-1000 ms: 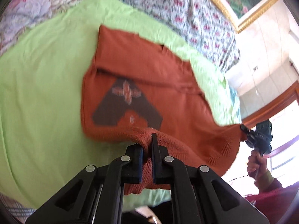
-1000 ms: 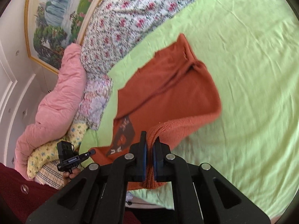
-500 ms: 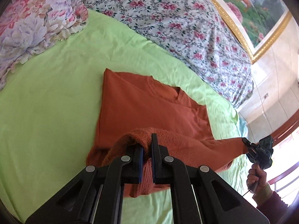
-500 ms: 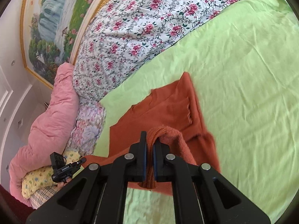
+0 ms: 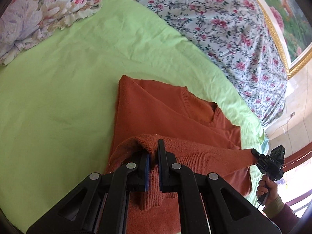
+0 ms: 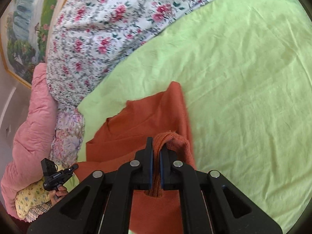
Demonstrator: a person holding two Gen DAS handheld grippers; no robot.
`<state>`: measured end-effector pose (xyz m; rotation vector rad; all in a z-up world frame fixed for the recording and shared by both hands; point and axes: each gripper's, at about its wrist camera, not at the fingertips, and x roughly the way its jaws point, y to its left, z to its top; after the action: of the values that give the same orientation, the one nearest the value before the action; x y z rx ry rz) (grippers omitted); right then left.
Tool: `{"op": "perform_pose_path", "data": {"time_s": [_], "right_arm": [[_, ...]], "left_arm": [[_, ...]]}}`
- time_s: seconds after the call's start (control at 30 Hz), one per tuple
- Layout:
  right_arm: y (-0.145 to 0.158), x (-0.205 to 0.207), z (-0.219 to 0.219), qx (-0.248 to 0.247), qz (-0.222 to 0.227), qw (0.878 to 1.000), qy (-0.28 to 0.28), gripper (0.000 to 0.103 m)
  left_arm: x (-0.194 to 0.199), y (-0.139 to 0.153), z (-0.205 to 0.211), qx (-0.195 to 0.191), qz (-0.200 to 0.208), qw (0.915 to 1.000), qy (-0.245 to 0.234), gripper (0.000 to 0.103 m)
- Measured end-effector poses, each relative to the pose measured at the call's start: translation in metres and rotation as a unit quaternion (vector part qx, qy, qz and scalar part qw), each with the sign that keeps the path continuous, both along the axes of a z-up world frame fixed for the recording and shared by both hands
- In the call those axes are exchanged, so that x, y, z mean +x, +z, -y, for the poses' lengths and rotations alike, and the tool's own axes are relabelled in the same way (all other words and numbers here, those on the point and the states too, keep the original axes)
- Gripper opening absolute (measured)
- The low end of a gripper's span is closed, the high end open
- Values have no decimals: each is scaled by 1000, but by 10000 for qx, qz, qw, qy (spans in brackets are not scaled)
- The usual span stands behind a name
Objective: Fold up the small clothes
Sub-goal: 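Lift the hem with both tools and fold it toward the collar, then lay the hem down and open both tools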
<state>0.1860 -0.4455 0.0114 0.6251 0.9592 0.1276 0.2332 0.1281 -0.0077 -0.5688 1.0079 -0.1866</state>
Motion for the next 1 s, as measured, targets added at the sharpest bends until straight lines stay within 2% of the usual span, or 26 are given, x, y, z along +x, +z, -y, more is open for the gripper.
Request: {"op": "perform_pose_path", "data": {"time_s": [0.2,0.27,0.3,0.37,0.4,0.43,0.47,0.53,0.63,0.7,0.8,0.87,0.9,0.97,1.0], "right_arm": [[-30,25,5,-107,-489,9987,-21,9],[-31,25,8,-18,-577,9983,-84,9],[-29,23,10,11,-560,9984,-110,13],[-15,12,12,-131,-460,9987,-181,27],[-7,6,13,-260,-384,9986,-236,41],[3,-4,13,-368,-246,9986,-287,45],[9,-10,11,-384,-161,9987,-286,45],[18,-23,-7,-321,-29,9994,77,45],[9,-25,-50,-393,-259,9941,981,45],[-9,-20,-85,-483,-545,9819,1747,45],[-32,-6,-113,-891,-951,9612,2432,45],[-42,8,-119,-1336,-1066,9473,2709,45],[-42,18,-117,-1528,-1039,9441,2731,42],[-38,37,-107,-1822,-923,9457,2528,41],[-33,51,-95,-1984,-828,9502,2258,41]], "left_arm": [[27,-39,-2,1,-531,9985,144,9],[24,-38,-5,-94,-544,9984,156,10],[20,-33,-6,-55,-527,9985,144,13],[5,-20,-5,133,-513,9985,122,20],[-3,-14,-3,131,-494,9987,75,21],[-12,-7,3,77,-445,9990,-57,21],[-22,-1,14,37,-431,9987,-276,22],[-35,1,40,-19,-459,9967,-671,22],[-40,-12,91,-127,-607,9894,-1311,25],[-34,-27,120,127,-789,9839,-1599,25],[-15,-43,136,433,-948,9779,-1814,22],[5,-42,130,436,-913,9775,-1853,19],[15,-39,124,529,-864,9786,-1792,17],[41,-31,109,816,-764,9814,-1559,17],[53,-27,102,890,-697,9833,-1429,17]]}}
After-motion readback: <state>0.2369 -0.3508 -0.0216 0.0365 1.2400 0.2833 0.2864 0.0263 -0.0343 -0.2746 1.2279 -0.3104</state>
